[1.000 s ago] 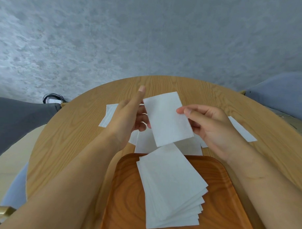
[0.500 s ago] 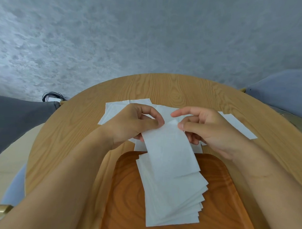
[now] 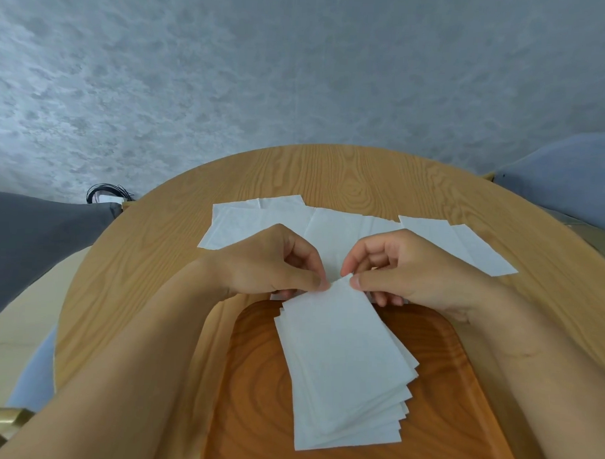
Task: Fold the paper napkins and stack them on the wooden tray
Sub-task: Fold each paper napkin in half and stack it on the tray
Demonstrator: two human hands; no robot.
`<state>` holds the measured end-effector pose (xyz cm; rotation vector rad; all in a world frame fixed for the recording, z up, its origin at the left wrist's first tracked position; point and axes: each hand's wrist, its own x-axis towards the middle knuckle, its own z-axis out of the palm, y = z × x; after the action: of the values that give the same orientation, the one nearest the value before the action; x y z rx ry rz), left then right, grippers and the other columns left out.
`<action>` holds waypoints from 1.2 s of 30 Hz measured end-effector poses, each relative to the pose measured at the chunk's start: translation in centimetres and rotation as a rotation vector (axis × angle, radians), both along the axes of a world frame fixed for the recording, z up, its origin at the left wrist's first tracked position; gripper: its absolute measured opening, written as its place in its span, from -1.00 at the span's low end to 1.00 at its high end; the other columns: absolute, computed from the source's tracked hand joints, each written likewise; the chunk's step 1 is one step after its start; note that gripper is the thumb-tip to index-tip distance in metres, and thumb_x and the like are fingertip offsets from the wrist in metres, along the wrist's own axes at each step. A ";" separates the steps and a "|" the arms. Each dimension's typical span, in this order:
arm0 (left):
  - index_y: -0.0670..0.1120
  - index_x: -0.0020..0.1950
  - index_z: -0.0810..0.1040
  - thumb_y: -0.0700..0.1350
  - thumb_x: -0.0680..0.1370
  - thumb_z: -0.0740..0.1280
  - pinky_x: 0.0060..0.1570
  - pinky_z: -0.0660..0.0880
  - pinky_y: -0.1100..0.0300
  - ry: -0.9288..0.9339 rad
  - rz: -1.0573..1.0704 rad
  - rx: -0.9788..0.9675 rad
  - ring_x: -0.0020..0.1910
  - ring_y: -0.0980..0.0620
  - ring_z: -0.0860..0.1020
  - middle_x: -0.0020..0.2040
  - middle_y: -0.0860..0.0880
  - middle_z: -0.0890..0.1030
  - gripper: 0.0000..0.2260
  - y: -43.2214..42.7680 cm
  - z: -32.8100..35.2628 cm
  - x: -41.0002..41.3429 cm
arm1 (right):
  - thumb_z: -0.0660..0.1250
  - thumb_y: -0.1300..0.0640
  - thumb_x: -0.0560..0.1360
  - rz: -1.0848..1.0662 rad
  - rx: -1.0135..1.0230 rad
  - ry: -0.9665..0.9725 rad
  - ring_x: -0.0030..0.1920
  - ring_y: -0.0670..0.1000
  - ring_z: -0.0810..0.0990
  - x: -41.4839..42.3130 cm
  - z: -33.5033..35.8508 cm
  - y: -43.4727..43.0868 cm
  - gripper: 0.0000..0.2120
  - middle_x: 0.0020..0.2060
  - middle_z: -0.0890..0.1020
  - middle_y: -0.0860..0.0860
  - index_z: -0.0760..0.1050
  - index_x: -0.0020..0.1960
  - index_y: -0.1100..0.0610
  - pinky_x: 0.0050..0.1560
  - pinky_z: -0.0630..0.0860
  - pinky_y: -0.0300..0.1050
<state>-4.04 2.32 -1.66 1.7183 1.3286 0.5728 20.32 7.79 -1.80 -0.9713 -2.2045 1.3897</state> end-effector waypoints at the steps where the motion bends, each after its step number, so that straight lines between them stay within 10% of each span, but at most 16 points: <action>1: -0.07 -0.14 0.75 -0.14 0.55 0.50 -0.33 0.45 0.32 -0.005 -0.008 0.006 -0.43 0.11 0.48 -0.37 0.00 0.62 -0.92 0.0 0.0 0.1 | 0.48 0.20 0.53 0.000 0.005 0.006 -0.36 -0.13 0.60 0.0 0.0 0.0 -0.90 -0.21 0.71 0.05 0.70 -0.01 0.01 -0.41 0.47 -0.30; 8: -0.08 -0.01 0.78 -0.16 0.56 0.51 -0.31 0.43 0.46 0.014 -0.023 0.072 -0.39 0.27 0.54 -0.34 0.16 0.66 -0.94 0.1 -0.3 0.3 | 0.48 0.13 0.55 0.056 0.108 -0.013 -0.12 -0.08 0.70 -0.4 -0.4 0.0 -0.80 -0.03 0.76 -0.11 0.71 0.09 -0.14 -0.10 0.58 -0.32; 19: -0.07 -0.08 0.78 -0.16 0.56 0.50 -0.29 0.45 0.44 0.008 -0.027 0.073 -0.39 0.25 0.57 -0.32 0.10 0.70 -0.94 0.4 -0.5 0.3 | 0.45 0.02 0.56 0.061 0.127 -0.002 -0.17 -0.08 0.74 0.1 -0.6 0.6 -0.91 -0.18 0.79 -0.04 0.71 0.03 -0.05 -0.07 0.58 -0.33; 24: -0.06 -0.04 0.78 -0.21 0.54 0.50 -0.15 0.54 0.42 -0.011 0.126 0.246 -0.22 0.21 0.67 -0.19 0.10 0.75 -0.92 0.7 -1.0 0.5 | 0.46 0.08 0.55 -0.252 0.208 0.070 -0.15 -0.21 0.69 0.1 -1.8 1.7 -0.92 -0.15 0.77 -0.13 0.72 -0.04 -0.08 -0.18 0.51 -0.42; 31: 0.05 0.17 0.69 -0.02 0.55 0.51 0.15 0.46 0.22 0.305 0.418 0.397 0.19 0.13 0.56 0.20 0.12 0.66 -0.80 2.0 -2.3 -0.7 | 0.51 -0.03 0.50 -0.482 0.391 -0.246 0.33 -0.01 0.52 0.7 -3.1 2.9 -0.59 0.28 0.61 -0.07 0.60 0.31 0.01 0.28 0.46 -0.06; 36: 0.04 0.21 0.68 0.00 0.52 0.54 0.11 0.39 0.23 0.360 0.421 0.373 0.17 0.10 0.54 0.20 0.08 0.64 -0.73 1.9 -2.6 -0.6 | 0.55 -0.07 0.44 -0.499 0.429 -0.286 0.26 0.02 0.55 0.7 -2.9 2.6 -0.57 0.22 0.64 -0.05 0.62 0.27 0.02 0.28 0.51 0.02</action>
<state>-4.61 4.27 -4.26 1.9095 1.9645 0.8157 21.05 10.35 -4.69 -1.4785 -2.1083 0.5567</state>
